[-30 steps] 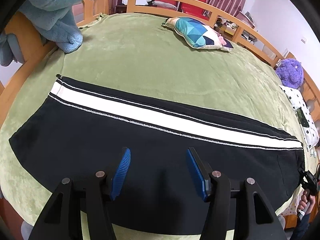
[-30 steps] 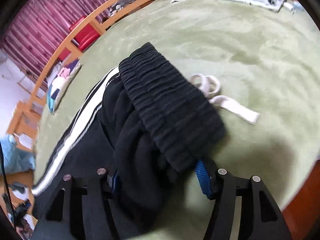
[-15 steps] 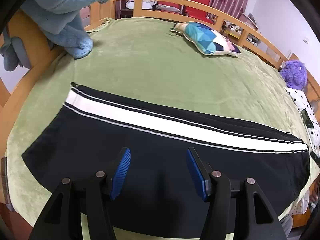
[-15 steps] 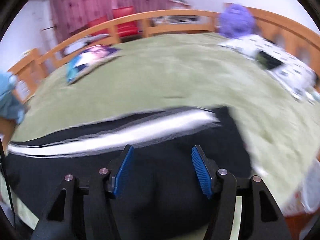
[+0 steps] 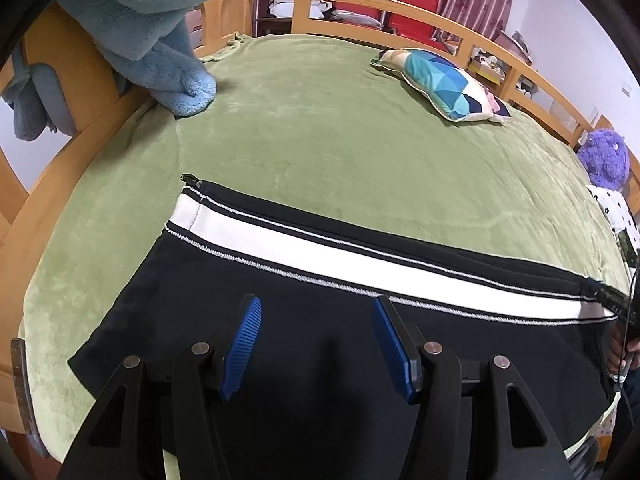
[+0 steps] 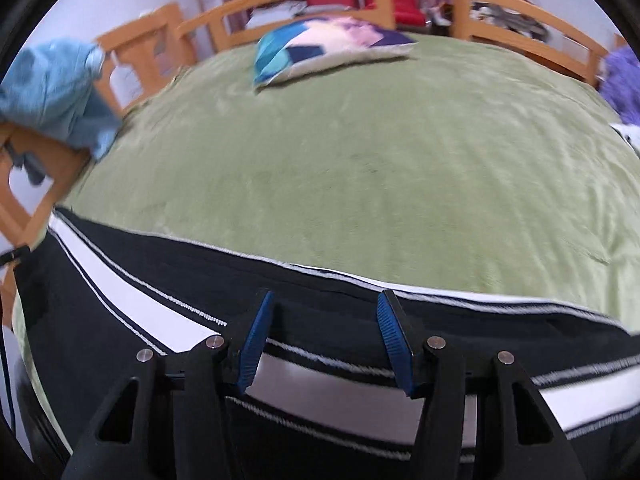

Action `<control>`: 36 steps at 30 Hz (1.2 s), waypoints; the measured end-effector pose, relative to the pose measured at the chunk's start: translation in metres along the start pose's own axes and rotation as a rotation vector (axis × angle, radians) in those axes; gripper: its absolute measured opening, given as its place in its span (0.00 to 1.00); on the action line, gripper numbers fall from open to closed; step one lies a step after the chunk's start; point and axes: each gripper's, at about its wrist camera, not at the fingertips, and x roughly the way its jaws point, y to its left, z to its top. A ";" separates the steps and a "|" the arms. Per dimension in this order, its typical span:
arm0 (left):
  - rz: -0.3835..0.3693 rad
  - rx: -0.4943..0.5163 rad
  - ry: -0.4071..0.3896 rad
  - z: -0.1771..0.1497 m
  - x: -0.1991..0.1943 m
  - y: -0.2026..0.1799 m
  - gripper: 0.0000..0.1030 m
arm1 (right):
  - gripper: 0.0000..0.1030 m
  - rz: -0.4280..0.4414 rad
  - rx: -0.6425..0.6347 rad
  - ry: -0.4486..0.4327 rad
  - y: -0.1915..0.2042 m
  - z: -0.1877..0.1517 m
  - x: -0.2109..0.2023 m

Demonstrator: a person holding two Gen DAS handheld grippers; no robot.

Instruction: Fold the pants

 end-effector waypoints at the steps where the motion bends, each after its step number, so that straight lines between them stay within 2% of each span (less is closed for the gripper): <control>1: -0.004 -0.004 -0.003 0.001 0.001 0.002 0.54 | 0.52 0.002 -0.019 0.022 0.003 -0.002 0.004; 6: -0.017 -0.005 -0.009 0.003 0.003 0.006 0.54 | 0.52 0.006 -0.121 0.079 0.015 -0.008 0.011; 7: -0.015 -0.005 -0.007 0.003 0.003 0.006 0.54 | 0.39 0.006 -0.138 0.085 0.018 -0.009 0.011; 9: -0.018 -0.007 -0.004 0.001 0.003 0.006 0.54 | 0.06 0.016 -0.182 0.094 0.024 -0.011 0.011; 11: -0.020 -0.008 -0.005 0.001 0.003 0.007 0.54 | 0.04 -0.015 -0.220 0.064 0.031 -0.011 0.004; 15: -0.015 -0.007 -0.007 0.000 0.002 0.008 0.54 | 0.04 0.042 -0.127 -0.036 0.021 0.002 -0.023; 18: -0.009 -0.011 -0.003 0.000 0.004 0.010 0.54 | 0.04 0.013 -0.148 -0.071 0.024 0.014 -0.026; 26: 0.007 -0.028 -0.002 0.005 0.012 0.019 0.54 | 0.05 -0.001 -0.099 0.029 0.012 0.008 0.025; 29: 0.032 -0.029 -0.005 0.011 0.018 0.025 0.54 | 0.13 -0.009 -0.071 0.023 0.009 0.011 0.010; 33: 0.035 -0.062 -0.024 0.025 0.028 0.036 0.54 | 0.29 -0.076 -0.047 -0.051 -0.003 0.009 -0.023; 36: 0.022 -0.046 -0.007 0.035 0.044 0.026 0.54 | 0.31 -0.141 -0.003 -0.062 -0.022 0.001 -0.041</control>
